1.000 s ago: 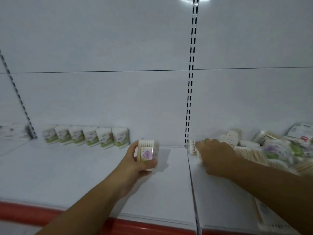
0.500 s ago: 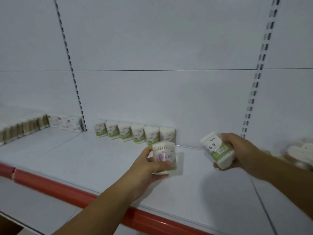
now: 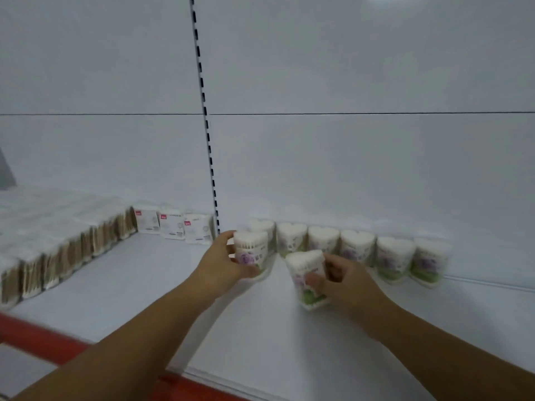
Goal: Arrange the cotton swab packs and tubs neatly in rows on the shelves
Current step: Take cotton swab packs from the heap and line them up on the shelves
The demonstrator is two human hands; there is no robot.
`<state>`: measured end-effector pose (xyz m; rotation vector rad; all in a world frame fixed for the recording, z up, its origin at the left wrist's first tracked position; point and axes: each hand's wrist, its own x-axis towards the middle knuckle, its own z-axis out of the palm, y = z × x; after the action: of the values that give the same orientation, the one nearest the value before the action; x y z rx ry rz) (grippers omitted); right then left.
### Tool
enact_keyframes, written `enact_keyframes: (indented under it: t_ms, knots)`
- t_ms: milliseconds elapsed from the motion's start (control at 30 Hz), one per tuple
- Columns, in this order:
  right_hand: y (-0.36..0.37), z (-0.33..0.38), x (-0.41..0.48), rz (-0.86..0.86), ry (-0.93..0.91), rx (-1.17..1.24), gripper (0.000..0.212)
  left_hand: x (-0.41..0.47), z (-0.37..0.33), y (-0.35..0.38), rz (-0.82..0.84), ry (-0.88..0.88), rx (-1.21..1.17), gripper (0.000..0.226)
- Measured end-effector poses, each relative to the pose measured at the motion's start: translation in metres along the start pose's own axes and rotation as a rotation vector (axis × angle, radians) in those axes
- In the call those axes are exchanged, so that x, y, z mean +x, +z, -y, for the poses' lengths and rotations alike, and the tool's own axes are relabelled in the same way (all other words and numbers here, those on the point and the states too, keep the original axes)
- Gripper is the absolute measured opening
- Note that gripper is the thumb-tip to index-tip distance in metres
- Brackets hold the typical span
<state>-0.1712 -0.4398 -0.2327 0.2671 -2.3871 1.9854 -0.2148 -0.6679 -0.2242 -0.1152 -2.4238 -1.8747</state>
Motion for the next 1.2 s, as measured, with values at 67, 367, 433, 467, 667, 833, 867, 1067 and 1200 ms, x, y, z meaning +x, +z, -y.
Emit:
enact_keyframes:
  t_ms: [67, 367, 433, 467, 667, 833, 867, 1067, 1200]
  knots:
    - [0.009, -0.011, 0.014, -0.049, -0.008, -0.056, 0.028, 0.012, 0.009, 0.003, -0.009, 0.056, 0.013, 0.065]
    - [0.025, -0.036, 0.03, -0.257, -0.111, -0.405, 0.031, 0.039, 0.051, 0.011, -0.041, 0.193, 0.068, 0.061]
    - [0.025, -0.037, 0.03, -0.296, -0.12, -0.39, 0.043, 0.038, 0.051, 0.011, -0.017, 0.207, 0.07, 0.061]
    - [0.026, -0.038, 0.03, -0.337, -0.127, -0.392, 0.047, 0.038, 0.05, 0.01, -0.014, 0.201, 0.065, 0.061]
    - [0.029, -0.039, 0.027, -0.486, -0.164, -0.494, 0.055, 0.035, 0.047, 0.008, -0.002, 0.169, 0.08, 0.064]
    - [0.034, -0.041, 0.023, -0.547, -0.421, -0.84, 0.057, 0.036, 0.048, 0.008, 0.003, 0.161, 0.064, 0.06]
    - [0.036, -0.041, 0.023, -0.565, -0.501, -0.943, 0.057, 0.037, 0.05, 0.007, 0.002, 0.156, 0.058, 0.062]
    - [0.042, -0.031, 0.03, -0.545, -0.643, -1.189, 0.039, 0.04, 0.049, 0.005, 0.01, 0.181, 0.12, 0.066]
    - [0.039, -0.021, 0.043, -0.537, -0.605, -1.217, 0.034, 0.039, 0.048, 0.005, 0.015, 0.16, 0.129, 0.068]
